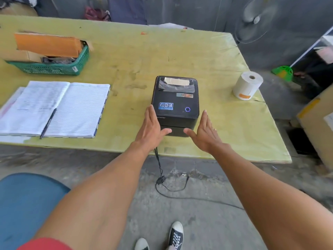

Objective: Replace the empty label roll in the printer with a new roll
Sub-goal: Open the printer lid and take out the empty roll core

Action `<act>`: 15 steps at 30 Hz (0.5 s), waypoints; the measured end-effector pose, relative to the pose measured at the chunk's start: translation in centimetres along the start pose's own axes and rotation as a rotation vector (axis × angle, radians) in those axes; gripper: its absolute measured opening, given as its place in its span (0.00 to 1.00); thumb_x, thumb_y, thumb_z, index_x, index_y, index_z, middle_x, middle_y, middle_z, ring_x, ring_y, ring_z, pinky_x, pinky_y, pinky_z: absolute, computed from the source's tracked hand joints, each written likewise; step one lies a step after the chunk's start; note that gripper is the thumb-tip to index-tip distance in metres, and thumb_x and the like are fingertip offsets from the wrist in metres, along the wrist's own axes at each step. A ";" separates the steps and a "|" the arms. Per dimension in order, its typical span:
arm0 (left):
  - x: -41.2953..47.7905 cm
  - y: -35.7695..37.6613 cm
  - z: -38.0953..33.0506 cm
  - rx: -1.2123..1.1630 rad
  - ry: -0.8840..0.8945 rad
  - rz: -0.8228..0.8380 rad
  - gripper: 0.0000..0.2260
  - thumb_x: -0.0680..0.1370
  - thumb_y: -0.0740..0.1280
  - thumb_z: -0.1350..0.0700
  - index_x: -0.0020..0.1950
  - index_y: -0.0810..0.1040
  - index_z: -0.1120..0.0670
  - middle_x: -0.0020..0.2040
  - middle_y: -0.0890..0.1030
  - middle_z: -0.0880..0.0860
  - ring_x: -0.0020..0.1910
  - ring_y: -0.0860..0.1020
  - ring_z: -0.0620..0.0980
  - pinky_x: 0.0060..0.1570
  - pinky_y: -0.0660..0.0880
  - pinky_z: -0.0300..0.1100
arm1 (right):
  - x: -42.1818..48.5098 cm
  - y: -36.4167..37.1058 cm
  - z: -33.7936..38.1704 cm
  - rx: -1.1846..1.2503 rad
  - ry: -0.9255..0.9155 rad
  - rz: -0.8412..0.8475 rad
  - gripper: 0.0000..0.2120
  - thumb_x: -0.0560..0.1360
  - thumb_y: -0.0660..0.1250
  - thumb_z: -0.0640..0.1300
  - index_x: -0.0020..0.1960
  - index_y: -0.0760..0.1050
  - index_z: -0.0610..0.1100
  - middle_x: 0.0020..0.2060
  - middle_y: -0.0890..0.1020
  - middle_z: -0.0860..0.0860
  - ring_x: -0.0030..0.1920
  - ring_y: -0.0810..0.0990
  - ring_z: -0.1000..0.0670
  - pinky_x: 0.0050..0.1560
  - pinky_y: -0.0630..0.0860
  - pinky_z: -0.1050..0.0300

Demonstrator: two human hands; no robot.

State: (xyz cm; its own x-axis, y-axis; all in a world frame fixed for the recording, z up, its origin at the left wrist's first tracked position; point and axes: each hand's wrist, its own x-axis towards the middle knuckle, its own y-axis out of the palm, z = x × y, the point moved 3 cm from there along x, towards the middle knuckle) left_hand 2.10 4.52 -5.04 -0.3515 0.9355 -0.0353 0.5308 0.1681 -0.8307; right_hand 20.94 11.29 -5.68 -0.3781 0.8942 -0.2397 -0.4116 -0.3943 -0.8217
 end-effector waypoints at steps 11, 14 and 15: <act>1.3 -0.3 0.4 -0.147 -0.140 -0.090 0.40 0.77 0.70 0.48 0.79 0.50 0.60 0.76 0.64 0.61 0.73 0.65 0.60 0.69 0.65 0.52 | 2.5 0.1 0.2 0.372 0.026 -0.219 0.24 0.75 0.70 0.54 0.64 0.70 0.43 0.59 0.80 0.48 0.55 0.79 0.44 0.48 0.70 0.54; 2.2 -0.8 0.9 -0.128 -0.127 -0.121 0.31 0.76 0.71 0.46 0.71 0.65 0.61 0.66 0.76 0.61 0.64 0.74 0.60 0.61 0.73 0.52 | 2.8 -0.2 0.2 0.392 0.031 -0.225 0.27 0.73 0.73 0.53 0.66 0.70 0.42 0.61 0.80 0.48 0.58 0.78 0.45 0.51 0.72 0.53; 2.5 -0.9 1.1 -0.126 -0.120 -0.127 0.28 0.75 0.71 0.46 0.67 0.68 0.61 0.63 0.78 0.60 0.60 0.76 0.60 0.57 0.74 0.52 | 2.8 -0.2 0.2 0.398 0.035 -0.220 0.28 0.73 0.73 0.53 0.67 0.70 0.43 0.61 0.80 0.48 0.58 0.79 0.45 0.51 0.72 0.54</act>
State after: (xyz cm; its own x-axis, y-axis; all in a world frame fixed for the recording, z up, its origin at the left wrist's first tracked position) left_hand -0.10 6.35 -4.97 -0.5069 0.8620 -0.0069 0.5658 0.3266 -0.7571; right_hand 19.82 13.89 -6.07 -0.2208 0.9697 -0.1050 -0.7679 -0.2392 -0.5943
